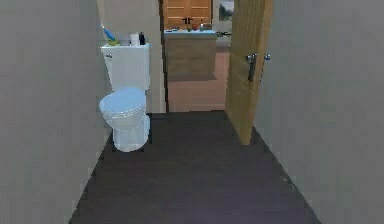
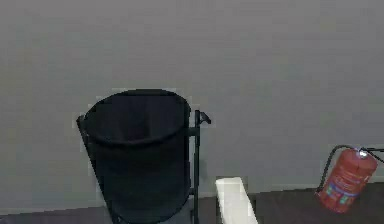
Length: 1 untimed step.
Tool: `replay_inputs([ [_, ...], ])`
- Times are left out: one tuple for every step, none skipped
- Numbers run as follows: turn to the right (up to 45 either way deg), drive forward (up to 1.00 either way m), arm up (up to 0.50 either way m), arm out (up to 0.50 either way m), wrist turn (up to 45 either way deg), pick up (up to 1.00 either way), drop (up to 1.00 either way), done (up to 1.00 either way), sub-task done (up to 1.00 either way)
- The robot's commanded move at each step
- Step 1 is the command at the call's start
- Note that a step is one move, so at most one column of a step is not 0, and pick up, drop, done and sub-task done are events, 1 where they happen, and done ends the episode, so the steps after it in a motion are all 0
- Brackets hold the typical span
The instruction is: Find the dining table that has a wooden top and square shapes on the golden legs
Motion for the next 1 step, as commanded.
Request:
replay_inputs([
  [0.0, 1.0, 0.0, 0.0, 0.0, 0.0, 0.0, 0.0, 0.0],
])
